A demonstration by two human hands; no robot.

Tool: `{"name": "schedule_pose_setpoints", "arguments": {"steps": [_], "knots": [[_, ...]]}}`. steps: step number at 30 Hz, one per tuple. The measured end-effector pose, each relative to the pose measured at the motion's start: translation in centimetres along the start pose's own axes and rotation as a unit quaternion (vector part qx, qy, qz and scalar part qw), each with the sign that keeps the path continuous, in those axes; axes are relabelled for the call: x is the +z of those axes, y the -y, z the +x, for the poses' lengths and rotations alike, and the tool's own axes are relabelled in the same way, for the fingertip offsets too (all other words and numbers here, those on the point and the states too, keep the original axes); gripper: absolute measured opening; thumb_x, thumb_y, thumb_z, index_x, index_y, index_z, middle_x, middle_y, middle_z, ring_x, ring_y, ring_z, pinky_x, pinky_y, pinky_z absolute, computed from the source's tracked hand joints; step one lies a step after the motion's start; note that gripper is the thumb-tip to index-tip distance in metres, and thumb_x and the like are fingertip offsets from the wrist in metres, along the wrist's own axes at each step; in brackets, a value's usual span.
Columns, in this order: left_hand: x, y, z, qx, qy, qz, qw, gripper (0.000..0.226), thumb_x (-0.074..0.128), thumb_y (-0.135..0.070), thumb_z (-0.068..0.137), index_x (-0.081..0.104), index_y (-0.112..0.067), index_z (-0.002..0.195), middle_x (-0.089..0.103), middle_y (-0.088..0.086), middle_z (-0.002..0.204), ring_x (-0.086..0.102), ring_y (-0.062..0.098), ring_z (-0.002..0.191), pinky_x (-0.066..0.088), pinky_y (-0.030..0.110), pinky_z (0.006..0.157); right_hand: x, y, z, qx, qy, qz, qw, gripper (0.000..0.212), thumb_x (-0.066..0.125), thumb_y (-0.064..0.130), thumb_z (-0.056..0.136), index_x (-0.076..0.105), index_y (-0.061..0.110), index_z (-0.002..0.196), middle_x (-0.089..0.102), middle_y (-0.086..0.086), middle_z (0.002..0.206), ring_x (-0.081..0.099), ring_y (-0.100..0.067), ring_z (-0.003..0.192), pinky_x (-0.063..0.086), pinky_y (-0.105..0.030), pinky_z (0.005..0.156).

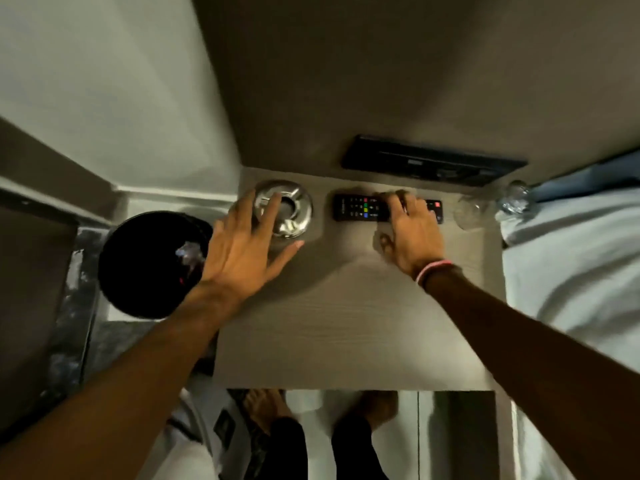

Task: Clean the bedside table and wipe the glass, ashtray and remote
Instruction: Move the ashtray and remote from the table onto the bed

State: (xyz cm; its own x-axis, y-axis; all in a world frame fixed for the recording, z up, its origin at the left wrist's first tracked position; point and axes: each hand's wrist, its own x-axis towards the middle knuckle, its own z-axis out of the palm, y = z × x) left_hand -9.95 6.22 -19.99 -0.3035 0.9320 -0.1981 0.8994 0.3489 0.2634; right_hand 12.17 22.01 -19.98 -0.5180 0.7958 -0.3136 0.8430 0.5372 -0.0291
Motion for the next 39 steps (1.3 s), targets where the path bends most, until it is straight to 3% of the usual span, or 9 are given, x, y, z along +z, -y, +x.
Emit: {"name": "schedule_pose_setpoints", "arguments": {"steps": [4, 9, 13, 19, 23, 25, 27, 33, 39], "knots": [[0.0, -2.3, 6.1, -0.019, 0.125, 0.038, 0.991, 0.098, 0.063, -0.061, 0.085, 0.001, -0.039, 0.158, 0.010, 0.015, 0.164, 0.020, 0.038, 0.150, 0.032, 0.057, 0.115, -0.7, -3.0, 3.5, 0.010, 0.091, 0.014, 0.996, 0.064, 0.073, 0.027, 0.085, 0.046, 0.018, 0.143, 0.053, -0.015, 0.139, 0.055, -0.037, 0.123, 0.049, -0.046, 0.102], [0.9, -2.9, 7.0, -0.041, 0.171, 0.049, 0.983, 0.097, 0.080, -0.041, 0.078, 0.022, -0.037, 0.155, 0.024, 0.017, 0.153, 0.033, 0.044, 0.137, 0.045, 0.061, 0.105, 0.6, -3.7, 3.5, 0.003, 0.086, -0.007, 0.996, 0.053, 0.075, 0.033, 0.084, 0.057, 0.013, 0.129, 0.060, -0.016, 0.128, 0.059, -0.038, 0.117, 0.049, -0.047, 0.094], [0.7, -4.0, 6.4, -0.032, 0.182, 0.066, 0.981, 0.103, 0.088, -0.045, 0.067, 0.025, -0.040, 0.149, 0.029, 0.017, 0.149, 0.037, 0.045, 0.132, 0.047, 0.061, 0.098, 1.7, -3.7, 1.0, 0.001, 0.068, -0.002, 0.998, 0.064, 0.078, 0.040, 0.079, 0.052, 0.014, 0.131, 0.058, -0.014, 0.128, 0.058, -0.036, 0.116, 0.047, -0.048, 0.094], [-0.8, -8.6, 3.3, -0.048, 0.182, 0.040, 0.981, 0.109, 0.090, -0.052, 0.058, 0.026, -0.041, 0.145, 0.035, 0.020, 0.139, 0.047, 0.047, 0.124, 0.052, 0.060, 0.094, 1.7, -5.5, -6.9, 0.135, 0.098, 0.224, 0.960, 0.063, 0.083, 0.045, 0.064, 0.058, 0.014, 0.114, 0.059, -0.015, 0.119, 0.058, -0.037, 0.109, 0.046, -0.038, 0.081], [-3.0, -15.9, 1.9, 0.015, 0.178, 0.039, 0.983, 0.107, 0.091, -0.048, 0.054, 0.030, -0.045, 0.141, 0.039, 0.014, 0.138, 0.053, 0.044, 0.120, 0.053, 0.054, 0.093, 0.0, -8.8, -14.5, 0.243, 0.048, 0.392, 0.886, 0.051, 0.085, 0.051, 0.059, 0.063, 0.013, 0.086, 0.068, -0.009, 0.095, 0.063, -0.027, 0.087, 0.048, -0.031, 0.065], [-4.5, -22.1, 1.8, 0.070, 0.186, 0.052, 0.979, 0.108, 0.090, -0.047, 0.053, 0.030, -0.046, 0.143, 0.036, 0.010, 0.141, 0.055, 0.044, 0.118, 0.054, 0.052, 0.091, -2.4, -11.9, -19.1, 0.304, -0.009, 0.464, 0.832, 0.047, 0.085, 0.051, 0.057, 0.067, 0.013, 0.079, 0.071, 0.002, 0.076, 0.067, -0.014, 0.067, 0.057, -0.033, 0.057], [-6.5, -28.5, 1.6, 0.130, 0.163, 0.036, 0.977, 0.106, 0.087, -0.047, 0.049, 0.033, -0.050, 0.141, 0.037, 0.005, 0.139, 0.057, 0.042, 0.116, 0.055, 0.051, 0.091, -5.0, -14.8, -22.9, 0.355, -0.090, 0.496, 0.787, 0.039, 0.083, 0.048, 0.057, 0.065, 0.015, 0.065, 0.063, 0.006, 0.053, 0.058, -0.004, 0.048, 0.051, -0.027, 0.048], [-8.0, -49.7, -2.0, 0.390, 0.115, -0.042, 0.912, 0.101, 0.074, -0.062, 0.045, 0.038, -0.053, 0.139, 0.037, -0.003, 0.136, 0.054, 0.028, 0.117, 0.052, 0.051, 0.099, -9.4, -25.9, -36.5, 0.522, -0.274, 0.479, 0.651, 0.033, 0.081, 0.055, 0.057, 0.070, 0.025, 0.062, 0.067, 0.027, 0.058, 0.063, 0.011, 0.055, 0.042, -0.005, 0.048], [-0.8, -65.7, -8.5, 0.527, 0.187, -0.033, 0.828, 0.099, 0.077, -0.055, 0.053, 0.034, -0.056, 0.142, 0.036, -0.004, 0.138, 0.048, 0.024, 0.122, 0.054, 0.047, 0.089, -5.1, -35.0, -48.8, 0.677, -0.321, 0.439, 0.495, 0.033, 0.085, 0.048, 0.061, 0.071, 0.019, 0.068, 0.071, 0.003, 0.064, 0.072, -0.018, 0.067, 0.063, -0.040, 0.069]]}}
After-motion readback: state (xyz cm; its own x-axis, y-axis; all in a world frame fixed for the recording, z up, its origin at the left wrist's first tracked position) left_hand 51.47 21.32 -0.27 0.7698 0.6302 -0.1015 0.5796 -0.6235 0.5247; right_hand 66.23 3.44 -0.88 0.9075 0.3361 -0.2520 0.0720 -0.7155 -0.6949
